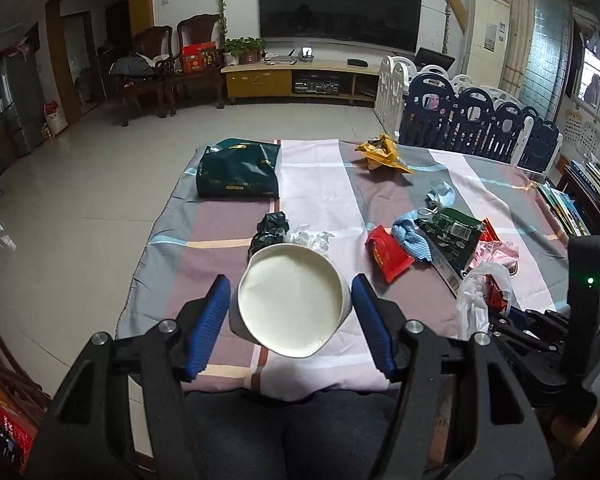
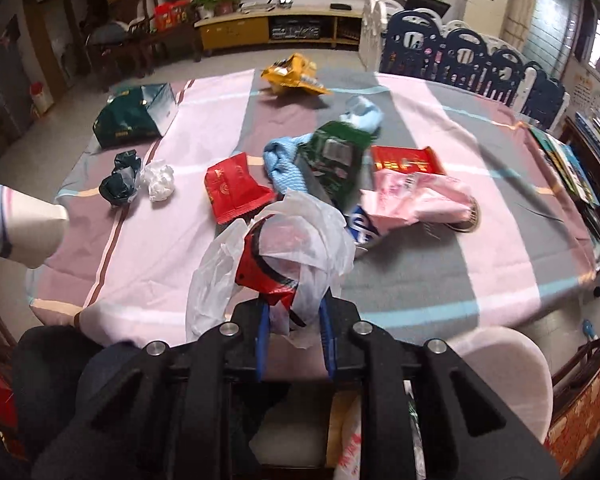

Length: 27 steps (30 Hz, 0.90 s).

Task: Collect trash
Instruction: 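Carry the cup and plastic bag over the wastebasket and release both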

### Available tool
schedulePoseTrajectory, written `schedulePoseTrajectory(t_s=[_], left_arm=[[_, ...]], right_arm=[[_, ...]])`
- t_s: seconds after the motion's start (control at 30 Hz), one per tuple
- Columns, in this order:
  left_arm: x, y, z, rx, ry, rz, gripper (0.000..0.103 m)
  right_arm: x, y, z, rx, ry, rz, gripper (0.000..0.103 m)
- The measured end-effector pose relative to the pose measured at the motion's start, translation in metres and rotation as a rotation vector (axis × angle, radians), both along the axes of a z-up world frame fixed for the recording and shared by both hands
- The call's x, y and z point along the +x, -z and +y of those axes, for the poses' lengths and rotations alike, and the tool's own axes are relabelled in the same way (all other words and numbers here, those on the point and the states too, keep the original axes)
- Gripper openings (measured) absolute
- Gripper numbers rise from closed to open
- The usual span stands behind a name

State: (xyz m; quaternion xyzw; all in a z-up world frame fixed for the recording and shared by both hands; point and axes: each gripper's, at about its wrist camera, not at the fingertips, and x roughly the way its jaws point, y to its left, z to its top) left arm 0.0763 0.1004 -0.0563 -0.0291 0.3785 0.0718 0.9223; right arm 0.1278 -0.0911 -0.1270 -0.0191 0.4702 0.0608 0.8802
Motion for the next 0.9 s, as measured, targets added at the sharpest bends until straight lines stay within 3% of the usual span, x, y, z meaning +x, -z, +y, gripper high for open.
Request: schedulePoseTrajectory(t_s=[0.4,0.9], left_arm=[[-0.014,-0.008,-0.045,0.050,0.092,-0.027,0.064],[-0.015,-0.010,-0.051,0.045,0.113,-0.028,0.064]], right_arm=[[-0.038,-0.035,-0.050,0.044,0.095,-0.075,0.022],[-0.043,-0.041,-0.054,0.058,0.100,-0.085,0.022]])
